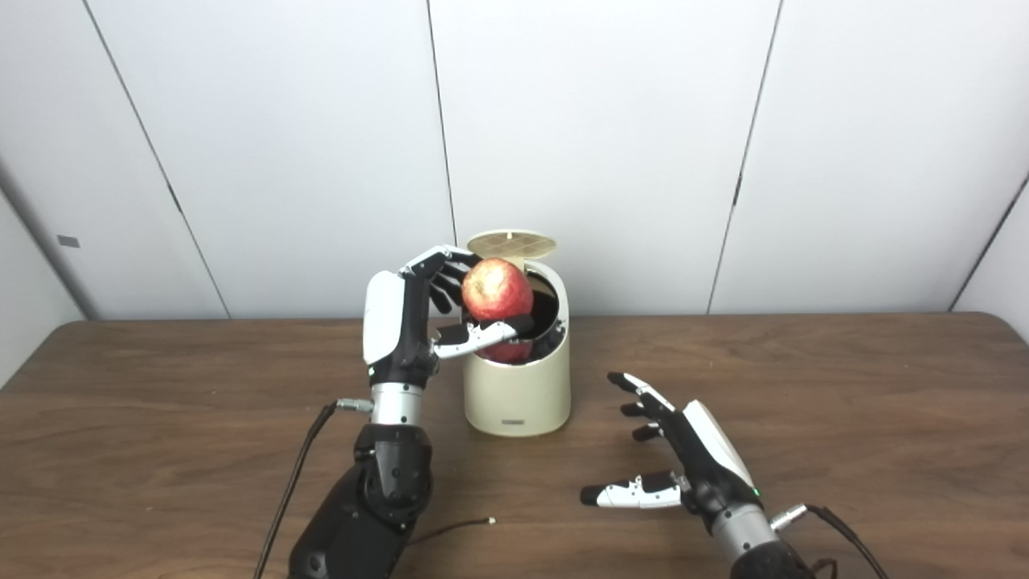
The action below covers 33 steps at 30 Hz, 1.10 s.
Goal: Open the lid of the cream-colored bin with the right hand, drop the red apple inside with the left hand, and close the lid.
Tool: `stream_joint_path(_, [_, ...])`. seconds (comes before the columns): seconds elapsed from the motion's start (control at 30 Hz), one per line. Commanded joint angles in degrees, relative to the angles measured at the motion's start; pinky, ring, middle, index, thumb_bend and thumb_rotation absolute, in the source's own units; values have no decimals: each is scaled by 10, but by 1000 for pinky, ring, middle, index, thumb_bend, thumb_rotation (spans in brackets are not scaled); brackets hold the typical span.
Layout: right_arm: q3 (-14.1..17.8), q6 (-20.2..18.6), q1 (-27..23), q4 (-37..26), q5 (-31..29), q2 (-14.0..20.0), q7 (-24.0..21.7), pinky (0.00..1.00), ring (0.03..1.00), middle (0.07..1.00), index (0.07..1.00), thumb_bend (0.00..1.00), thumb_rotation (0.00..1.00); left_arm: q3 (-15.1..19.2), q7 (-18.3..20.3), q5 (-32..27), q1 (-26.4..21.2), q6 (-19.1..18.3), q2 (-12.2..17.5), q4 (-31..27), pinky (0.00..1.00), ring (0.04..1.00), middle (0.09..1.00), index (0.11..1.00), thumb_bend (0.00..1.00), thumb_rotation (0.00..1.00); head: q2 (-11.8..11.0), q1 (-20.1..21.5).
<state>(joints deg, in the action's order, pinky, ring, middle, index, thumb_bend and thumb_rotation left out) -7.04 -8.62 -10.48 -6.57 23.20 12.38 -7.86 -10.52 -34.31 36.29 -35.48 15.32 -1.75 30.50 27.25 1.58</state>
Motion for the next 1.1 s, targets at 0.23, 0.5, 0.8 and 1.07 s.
stream_joint_path(0.23, [-3,5,-19,-27,5,2,5,732,844,933,891,739,198,-24,34,1,-37,2,18,2,422,540,581,653,852,150,1,1])
stream_joint_path(0.5, [-1,8,-18,-26,4,2,6,779,885,950,889,758,170,-33,81,-11,-26,-10,32,-24,573,672,683,775,1000,357,2,3])
stream_joint_path(0.8, [-1,5,-18,-27,8,6,5,754,876,951,892,764,209,-33,97,-17,-16,-10,33,-43,600,697,712,807,1000,445,4,2])
stream_joint_path(1.07, [2,13,-15,-23,0,5,7,741,872,948,886,767,214,-21,96,-44,3,9,29,-67,510,632,673,742,1000,457,5,-5])
